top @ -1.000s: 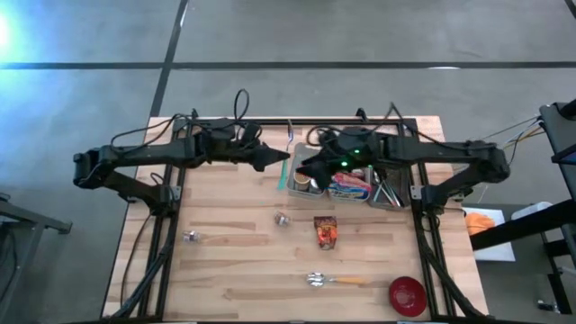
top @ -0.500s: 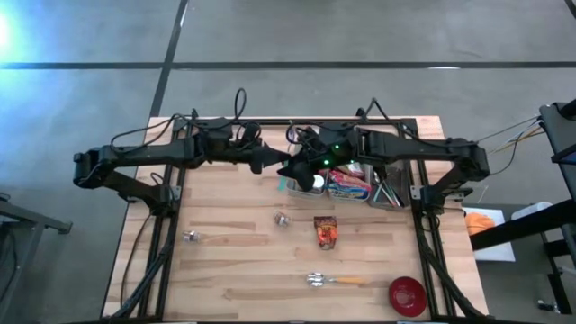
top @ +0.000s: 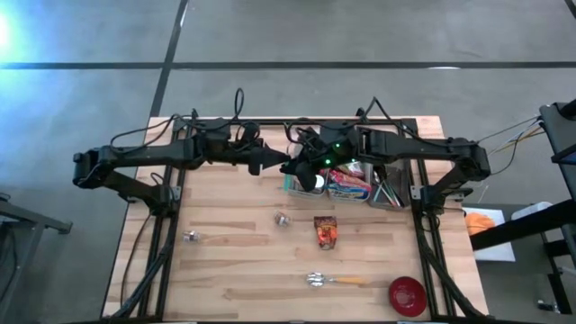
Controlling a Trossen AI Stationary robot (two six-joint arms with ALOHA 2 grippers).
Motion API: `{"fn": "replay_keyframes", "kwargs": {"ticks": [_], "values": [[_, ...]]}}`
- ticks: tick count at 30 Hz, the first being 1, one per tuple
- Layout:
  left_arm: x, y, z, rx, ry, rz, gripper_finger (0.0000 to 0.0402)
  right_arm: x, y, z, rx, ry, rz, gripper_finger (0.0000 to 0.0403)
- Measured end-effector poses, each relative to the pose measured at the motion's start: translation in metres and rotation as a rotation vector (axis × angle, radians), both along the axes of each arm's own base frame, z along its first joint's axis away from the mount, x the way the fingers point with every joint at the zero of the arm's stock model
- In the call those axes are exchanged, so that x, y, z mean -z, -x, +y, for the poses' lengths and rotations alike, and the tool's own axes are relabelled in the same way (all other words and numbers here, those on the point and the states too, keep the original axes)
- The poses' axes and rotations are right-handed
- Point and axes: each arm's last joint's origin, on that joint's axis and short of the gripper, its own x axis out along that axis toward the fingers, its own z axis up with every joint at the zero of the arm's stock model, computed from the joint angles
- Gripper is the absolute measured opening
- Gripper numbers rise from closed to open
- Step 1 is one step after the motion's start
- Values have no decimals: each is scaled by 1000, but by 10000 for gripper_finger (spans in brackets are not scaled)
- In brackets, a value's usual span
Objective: Pick & Place Food Item
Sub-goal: Put the light green spoon into the black bin
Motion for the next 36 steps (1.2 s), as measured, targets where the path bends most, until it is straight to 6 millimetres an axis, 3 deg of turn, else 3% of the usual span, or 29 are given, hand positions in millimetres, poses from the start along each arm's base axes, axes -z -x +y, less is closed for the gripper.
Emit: {"fn": "replay_keyframes", "kwargs": {"ticks": [9, 16, 25, 33, 36], "values": [[2, 0, -1, 34, 70, 17, 248, -1, 7, 1, 15, 17, 40, 46], [-4, 0, -4, 124, 66, -4, 338, -14, 36, -6, 112, 60, 137, 31], [-12, 10, -6, 132, 52, -33, 366, -31, 101, -8, 282, 121, 309, 31], [-19, 18, -8, 135, 21, -56, 366, -22, 170, -10, 467, 109, 690, 31], [-22, 22, -8, 136, 11, -64, 366, -15, 187, -12, 517, 101, 838, 31]]}}
